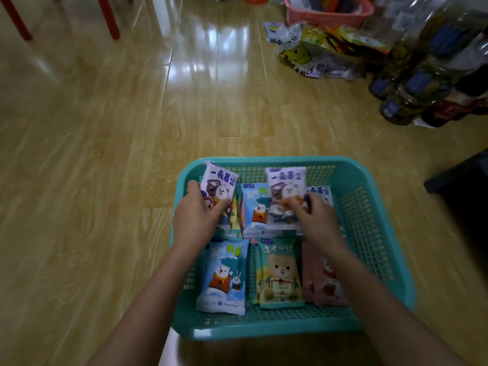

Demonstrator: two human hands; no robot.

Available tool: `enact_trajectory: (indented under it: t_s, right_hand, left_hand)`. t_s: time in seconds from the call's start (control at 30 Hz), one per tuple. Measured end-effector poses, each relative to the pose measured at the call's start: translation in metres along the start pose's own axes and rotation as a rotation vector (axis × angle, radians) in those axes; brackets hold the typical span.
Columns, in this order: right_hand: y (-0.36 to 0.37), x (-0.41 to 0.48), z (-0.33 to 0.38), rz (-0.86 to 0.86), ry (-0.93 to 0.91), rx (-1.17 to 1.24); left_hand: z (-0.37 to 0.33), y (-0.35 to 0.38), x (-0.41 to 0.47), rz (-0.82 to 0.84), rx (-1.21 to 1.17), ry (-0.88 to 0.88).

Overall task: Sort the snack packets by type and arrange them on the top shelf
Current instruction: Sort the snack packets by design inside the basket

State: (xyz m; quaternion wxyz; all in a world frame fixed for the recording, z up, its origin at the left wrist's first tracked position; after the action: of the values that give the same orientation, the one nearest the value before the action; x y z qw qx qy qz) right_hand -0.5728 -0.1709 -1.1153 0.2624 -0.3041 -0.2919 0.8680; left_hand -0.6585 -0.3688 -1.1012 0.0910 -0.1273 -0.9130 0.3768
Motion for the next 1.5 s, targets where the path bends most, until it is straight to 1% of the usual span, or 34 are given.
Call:
enact_trajectory:
  t_s: [0.07, 0.17, 0.23, 0.3, 0.37, 0.47, 0.53, 0.63, 0.73, 0.8, 0.9, 0.93, 1.03, 1.07, 1.13, 1.23, 1.27, 1.3, 1.33, 1.43, 1.5]
  right_hand:
    - [-0.022, 0.011, -0.013, -0.070, 0.063, 0.011]
    - [-0.040, 0.027, -0.030, -0.037, 0.157, -0.160]
    - [-0.041, 0.032, -0.037, -0.053, 0.204, -0.284]
    - [-0.041, 0.032, -0.037, -0.138, 0.234, -0.402]
    - [-0.042, 0.031, -0.035, -0.212, 0.244, -0.464]
    - [-0.048, 0.030, -0.032, -0.238, 0.167, -0.501]
    - [-0.055, 0.028, -0.031, -0.259, 0.111, -0.460]
    - [-0.072, 0.022, -0.029, -0.304, 0.117, -0.301]
    - [-0.086, 0.018, -0.029, -0.303, 0.146, -0.145]
    - [-0.092, 0.017, -0.030, -0.300, 0.150, -0.119]
    - [-0.097, 0.016, -0.035, -0.281, 0.150, -0.091]
    - [-0.097, 0.015, -0.035, -0.270, 0.145, -0.087]
    - [-0.096, 0.012, -0.031, -0.257, 0.096, -0.095]
    - [-0.095, 0.010, -0.027, -0.260, 0.070, -0.097]
    - [-0.092, 0.004, -0.017, -0.263, 0.008, -0.088]
    - [-0.075, -0.006, 0.001, -0.196, -0.100, -0.051]
    - [-0.064, -0.008, 0.006, -0.145, -0.131, -0.053]
    - [-0.051, -0.010, 0.009, -0.092, -0.153, -0.076]
    - [-0.037, -0.011, 0.012, -0.045, -0.162, -0.116]
    - [0.005, -0.007, 0.016, 0.064, -0.118, -0.279]
    - [0.027, -0.004, 0.016, 0.102, -0.050, -0.356]
  left_hand:
    - [-0.004, -0.002, -0.003, -0.032, -0.175, -0.022]
    - [-0.014, -0.003, -0.009, -0.031, -0.429, -0.099]
    - [-0.022, -0.001, -0.011, 0.005, -0.498, -0.096]
    - [-0.030, 0.003, -0.013, 0.063, -0.541, -0.096]
    - [-0.035, 0.010, -0.015, 0.140, -0.577, -0.132]
    - [-0.043, 0.026, -0.018, 0.290, -0.622, -0.150]
    - [-0.049, 0.041, -0.018, 0.379, -0.661, -0.139]
    - [-0.060, 0.069, -0.014, 0.458, -0.597, -0.115]
    - [-0.078, 0.097, -0.010, 0.390, -0.564, -0.121]
    - [-0.087, 0.115, -0.008, 0.355, -0.577, -0.144]
    - [-0.095, 0.135, -0.006, 0.383, -0.540, -0.121]
    - [-0.098, 0.138, -0.005, 0.392, -0.462, -0.079]
    - [-0.106, 0.134, -0.001, 0.402, -0.056, 0.135]
    - [-0.108, 0.129, 0.000, 0.383, 0.043, 0.197]
    - [-0.108, 0.112, 0.001, 0.283, 0.140, 0.298]
    - [-0.085, 0.074, -0.005, 0.006, 0.168, 0.358]
    - [-0.071, 0.060, -0.007, -0.067, 0.194, 0.337]
    - [-0.056, 0.047, -0.009, -0.094, 0.237, 0.285]
    - [-0.042, 0.037, -0.010, -0.072, 0.279, 0.209]
    - [-0.013, 0.022, -0.007, 0.120, 0.335, -0.009]
    - [-0.007, 0.019, -0.003, 0.198, 0.325, -0.067]
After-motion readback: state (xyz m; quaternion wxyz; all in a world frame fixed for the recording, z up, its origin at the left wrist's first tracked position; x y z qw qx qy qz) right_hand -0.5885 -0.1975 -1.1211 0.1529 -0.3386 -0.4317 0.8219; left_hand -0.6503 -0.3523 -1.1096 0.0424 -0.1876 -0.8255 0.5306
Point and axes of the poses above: each hand's wrist, its own x-axis towards the middle knuckle, its own y-axis out of the palm, z = x × y, the point moved 1 cm from there along x, towards the middle knuckle, and after that the axes turned 13 degrees about y, right-handed, at the moved point
